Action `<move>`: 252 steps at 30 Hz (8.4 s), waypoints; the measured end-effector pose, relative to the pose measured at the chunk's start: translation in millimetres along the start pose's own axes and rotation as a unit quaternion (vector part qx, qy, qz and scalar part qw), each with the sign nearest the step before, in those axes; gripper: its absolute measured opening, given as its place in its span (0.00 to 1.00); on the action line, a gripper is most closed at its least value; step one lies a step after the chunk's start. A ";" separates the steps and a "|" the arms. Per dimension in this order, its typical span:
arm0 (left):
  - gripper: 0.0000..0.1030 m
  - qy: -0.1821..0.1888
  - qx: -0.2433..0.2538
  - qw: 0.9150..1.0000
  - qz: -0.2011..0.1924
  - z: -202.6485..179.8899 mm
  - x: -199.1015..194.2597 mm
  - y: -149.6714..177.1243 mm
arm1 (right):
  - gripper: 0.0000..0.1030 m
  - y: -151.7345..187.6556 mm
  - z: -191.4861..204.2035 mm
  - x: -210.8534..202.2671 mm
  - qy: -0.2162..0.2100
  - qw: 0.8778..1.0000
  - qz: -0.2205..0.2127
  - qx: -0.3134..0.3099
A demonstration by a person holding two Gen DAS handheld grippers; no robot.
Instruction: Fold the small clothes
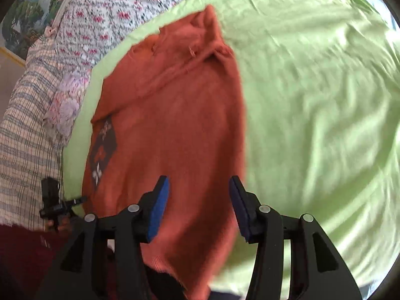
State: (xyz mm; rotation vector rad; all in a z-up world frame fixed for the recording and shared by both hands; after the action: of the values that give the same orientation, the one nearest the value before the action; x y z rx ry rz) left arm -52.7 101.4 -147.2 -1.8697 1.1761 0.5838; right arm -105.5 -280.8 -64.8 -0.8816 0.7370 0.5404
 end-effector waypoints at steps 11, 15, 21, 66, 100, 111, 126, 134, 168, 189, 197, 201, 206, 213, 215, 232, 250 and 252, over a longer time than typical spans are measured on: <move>0.49 0.039 0.024 0.998 0.051 -16.1 13.8 18.7 | 0.51 65.6 11.0 12.1 -0.078 0.994 0.063 0.039; 0.08 0.020 0.031 0.998 0.055 -5.3 13.8 23.4 | 0.23 67.8 18.3 20.6 -0.089 0.994 0.059 0.039; 0.05 0.022 0.033 0.999 0.024 -7.6 3.6 19.1 | 0.08 69.7 13.8 12.6 -0.093 0.993 0.061 0.046; 0.10 -0.034 -0.066 0.985 -0.158 -5.8 130.8 -345.5 | 0.13 -251.4 7.8 208.8 -0.109 0.990 -0.052 0.072; 0.49 -0.049 -0.028 0.981 -0.187 -42.4 150.0 -400.3 | 0.49 -310.5 24.2 197.9 -0.003 0.991 -0.102 -0.086; 0.49 -0.013 -0.034 0.989 -0.142 -55.7 109.6 -263.4 | 0.50 -214.3 43.3 181.3 -0.013 0.996 -0.063 -0.057; 0.66 -0.016 -0.095 0.990 -0.101 -31.2 86.3 -150.5 | 0.50 -129.9 69.3 148.3 -0.017 0.999 -0.036 -0.016; 0.70 -0.044 -0.151 0.976 -0.147 -3.0 92.1 -162.3 | 0.50 -125.8 70.9 149.8 -0.020 0.999 -0.022 -0.015; 0.06 -0.059 0.223 0.963 -0.136 -237.2 211.6 -196.8 | 0.51 -193.1 74.8 170.6 -0.112 0.993 0.004 0.025; 0.05 -0.009 0.246 0.956 -0.157 -273.3 186.3 -199.0 | 0.15 -214.0 175.5 257.7 -0.186 0.981 0.055 -0.019; 0.05 0.085 0.279 0.949 -0.119 -354.7 220.0 -174.0 | 0.15 -251.9 118.2 175.3 -0.155 0.987 -0.018 -0.046; 0.05 0.092 0.283 0.952 -0.073 -364.9 259.9 -151.0 | 0.15 -242.9 48.8 177.9 -0.093 0.995 -0.011 -0.023; 0.05 0.085 0.299 0.948 -0.061 -368.1 274.9 -146.9 | 0.14 -236.5 14.4 184.0 -0.084 0.996 -0.006 0.006; 0.05 0.085 0.298 0.949 -0.058 -369.0 278.2 -140.8 | 0.14 -244.2 18.0 179.3 -0.086 0.996 -0.021 -0.017; 0.06 0.085 0.301 0.948 -0.052 -374.6 283.8 -129.0 | 0.14 -242.9 11.9 179.1 -0.082 0.996 -0.023 -0.013; 0.63 0.044 0.213 0.975 -0.045 -284.9 220.2 -162.3 | 0.66 -228.8 -10.9 149.0 -0.011 0.998 -0.055 -0.015; 0.37 0.050 0.053 0.997 -0.027 -213.9 305.4 -233.6 | 0.43 -204.3 -5.2 189.7 -0.073 0.996 -0.005 0.042; 0.23 0.050 0.064 0.996 -0.040 -220.0 298.5 -237.1 | 0.28 -200.1 -3.8 194.5 -0.073 0.996 0.011 0.054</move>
State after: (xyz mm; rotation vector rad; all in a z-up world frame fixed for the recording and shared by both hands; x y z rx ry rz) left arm 284.2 -181.7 -151.3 -1.8442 1.1688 0.3648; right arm 154.8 -366.9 -116.7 -0.7270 0.6381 0.5729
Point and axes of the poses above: each gripper's, at about its wrist camera, not at the fingertips, and x roughly the way its jaws point, z to its left, y to its underside, the point moved 10 cm from there along x, roughly the way its jaws point, and after that the axes turned 15 degrees about -z, right-handed, at the moved point
